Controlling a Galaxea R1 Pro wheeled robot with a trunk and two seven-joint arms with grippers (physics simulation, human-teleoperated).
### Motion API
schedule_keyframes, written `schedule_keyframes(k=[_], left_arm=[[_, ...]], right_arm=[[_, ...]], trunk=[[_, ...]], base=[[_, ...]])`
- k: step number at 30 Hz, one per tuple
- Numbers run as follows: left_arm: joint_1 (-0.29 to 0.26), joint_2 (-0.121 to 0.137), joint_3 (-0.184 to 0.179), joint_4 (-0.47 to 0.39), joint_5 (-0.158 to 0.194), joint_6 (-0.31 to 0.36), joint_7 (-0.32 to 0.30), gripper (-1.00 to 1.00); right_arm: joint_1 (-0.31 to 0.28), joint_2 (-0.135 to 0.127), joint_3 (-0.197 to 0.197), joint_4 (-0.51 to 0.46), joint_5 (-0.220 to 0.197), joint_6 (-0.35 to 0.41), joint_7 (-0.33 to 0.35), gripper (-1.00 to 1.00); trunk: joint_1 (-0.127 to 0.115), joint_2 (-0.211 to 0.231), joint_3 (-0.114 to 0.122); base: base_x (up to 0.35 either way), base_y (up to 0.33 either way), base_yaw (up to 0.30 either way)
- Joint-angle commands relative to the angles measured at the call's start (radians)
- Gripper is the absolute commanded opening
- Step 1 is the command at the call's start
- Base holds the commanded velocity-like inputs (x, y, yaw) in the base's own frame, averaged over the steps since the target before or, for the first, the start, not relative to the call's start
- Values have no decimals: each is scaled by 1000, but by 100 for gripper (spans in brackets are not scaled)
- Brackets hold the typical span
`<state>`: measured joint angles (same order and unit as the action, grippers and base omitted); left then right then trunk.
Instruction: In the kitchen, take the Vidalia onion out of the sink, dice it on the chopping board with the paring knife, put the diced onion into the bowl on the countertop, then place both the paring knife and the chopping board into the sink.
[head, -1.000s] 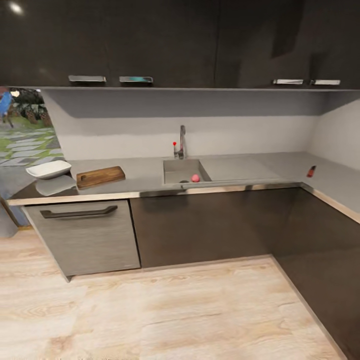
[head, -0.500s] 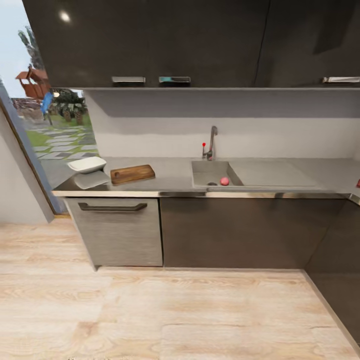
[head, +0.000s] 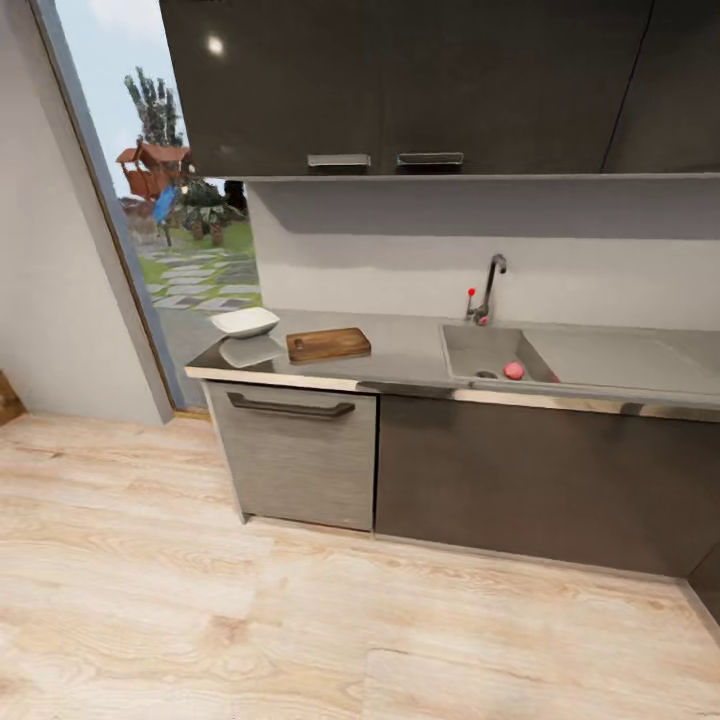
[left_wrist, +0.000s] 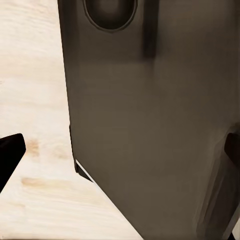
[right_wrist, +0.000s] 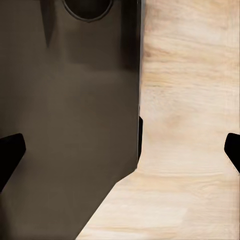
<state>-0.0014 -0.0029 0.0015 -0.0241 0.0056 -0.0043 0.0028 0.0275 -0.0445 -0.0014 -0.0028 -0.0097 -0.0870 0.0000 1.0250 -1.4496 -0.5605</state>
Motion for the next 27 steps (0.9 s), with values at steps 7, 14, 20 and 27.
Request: schedule_keyframes(k=[7,14,20,27], left_arm=[[0,0,0,0,1,0,0,100],[0,0,0,0,1,-1,0,100],[0,0,0,0,1,-1,0,100],[0,0,0,0,1,-1,0,100]], right_arm=[[0,1,0,0,-1,-4,0,100],[0,1,0,0,-1,-4,0,100],[0,3,0,0,-1,-4,0,100],[0,4,1,0,-1,-4,0,100]], trunk=[[0,0,-1],[0,0,-1],[0,0,-1],[0,0,-1]], base=[[0,137,283],[0,180,284],[0,220,285],[12,275,285]])
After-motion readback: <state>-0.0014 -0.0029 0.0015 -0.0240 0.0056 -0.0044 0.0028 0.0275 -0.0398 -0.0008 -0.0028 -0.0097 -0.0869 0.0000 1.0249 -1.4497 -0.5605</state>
